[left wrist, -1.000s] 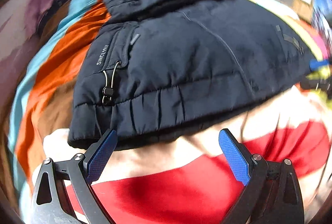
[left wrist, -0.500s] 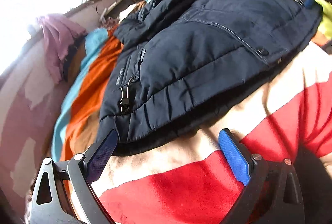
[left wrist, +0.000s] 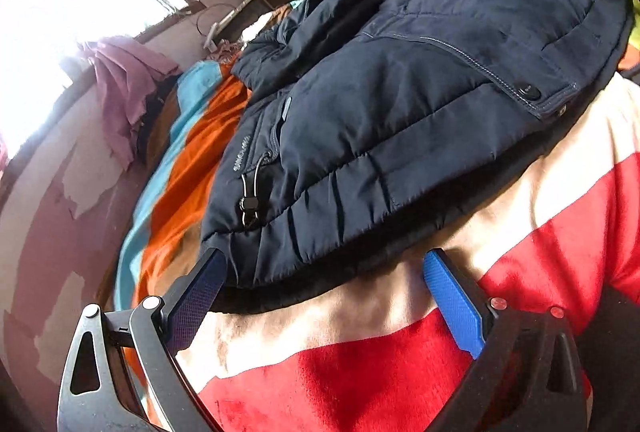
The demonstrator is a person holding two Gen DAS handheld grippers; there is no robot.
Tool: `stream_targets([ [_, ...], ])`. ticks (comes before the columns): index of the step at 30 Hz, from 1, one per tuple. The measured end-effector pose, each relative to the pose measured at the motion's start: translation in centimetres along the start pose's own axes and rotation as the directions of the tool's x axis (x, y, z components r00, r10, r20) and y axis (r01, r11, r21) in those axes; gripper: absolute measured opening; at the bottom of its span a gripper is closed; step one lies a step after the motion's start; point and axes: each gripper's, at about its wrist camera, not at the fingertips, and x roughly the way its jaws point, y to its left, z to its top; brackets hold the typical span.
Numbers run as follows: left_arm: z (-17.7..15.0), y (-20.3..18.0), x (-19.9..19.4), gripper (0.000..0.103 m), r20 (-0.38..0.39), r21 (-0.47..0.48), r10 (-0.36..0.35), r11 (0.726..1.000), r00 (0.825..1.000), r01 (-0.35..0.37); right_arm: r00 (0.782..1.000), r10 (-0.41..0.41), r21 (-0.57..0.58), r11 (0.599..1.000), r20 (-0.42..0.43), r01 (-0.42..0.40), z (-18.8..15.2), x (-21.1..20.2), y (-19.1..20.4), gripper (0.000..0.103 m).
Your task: Fold large clothes
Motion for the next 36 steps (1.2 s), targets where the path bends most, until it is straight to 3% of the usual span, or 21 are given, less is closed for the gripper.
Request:
stream_targets([
  [7,1.2,0.5,-0.1,0.095,0.025,0.006,0.022,1.000,0.999,-0.022,0.999,-0.053,-0.037,0.998,-0.002,0.053,-0.3,0.1,0.9,0.101],
  [12,1.2,1.1,0.0,0.080,0.037,0.056,0.027,0.998,0.999,-0.029,0.996,-0.094,-0.026,0.995,0.007,0.094,-0.1,0.2,-0.5,0.101],
  [14,1.0,1.6,0.4,0.063,0.025,0.041,0.000,0.999,1.000,-0.001,0.992,-0.125,-0.022,0.992,0.011,0.125,-0.4,-0.1,-0.8,0.101],
  [19,1.6,1.5,0.0,0.027,0.032,0.043,-0.072,0.997,0.997,0.071,0.996,-0.085,0.035,0.996,0.021,0.084,-0.4,-0.1,-2.3,0.098],
  [22,2.0,1.5,-0.4,0.021,0.041,0.047,-0.084,0.996,0.996,0.082,0.996,-0.067,0.027,0.997,0.052,0.066,-0.4,-0.9,-1.7,0.084],
  [24,2.3,2.3,-0.4,0.019,0.038,0.005,-0.121,0.993,0.992,0.121,0.997,-0.037,0.024,0.999,0.068,0.035,-0.8,-1.7,-1.0,0.064],
  [28,3.1,3.9,-0.9,0.016,0.035,-0.087,-0.185,0.979,0.982,0.187,0.996,-0.028,0.024,0.999,0.080,0.026,-0.8,-2.2,-0.5,0.060],
  [30,3.6,4.5,-1.3,0.015,0.041,-0.124,-0.205,0.970,0.978,0.208,0.996,-0.007,0.034,0.999,0.094,0.004,-0.9,-2.6,-0.3,0.045],
  [32,4.2,5.2,-1.6,0.013,0.045,-0.161,-0.221,0.961,0.974,0.226,0.993,0.007,0.049,0.999,0.115,-0.013,-1.0,-3.3,-0.3,0.038],
  [34,4.5,5.5,-1.8,0.012,0.046,-0.184,-0.230,0.954,0.972,0.235,0.989,0.063,0.060,0.996,0.130,-0.072,-1.0,-3.6,-0.4,0.021],
  [36,4.8,5.8,-2.0,0.011,0.048,-0.208,-0.238,0.947,0.970,0.243,0.988,0.061,0.058,0.996,0.142,-0.070,-1.0,-4.0,-0.2,0.015],
])
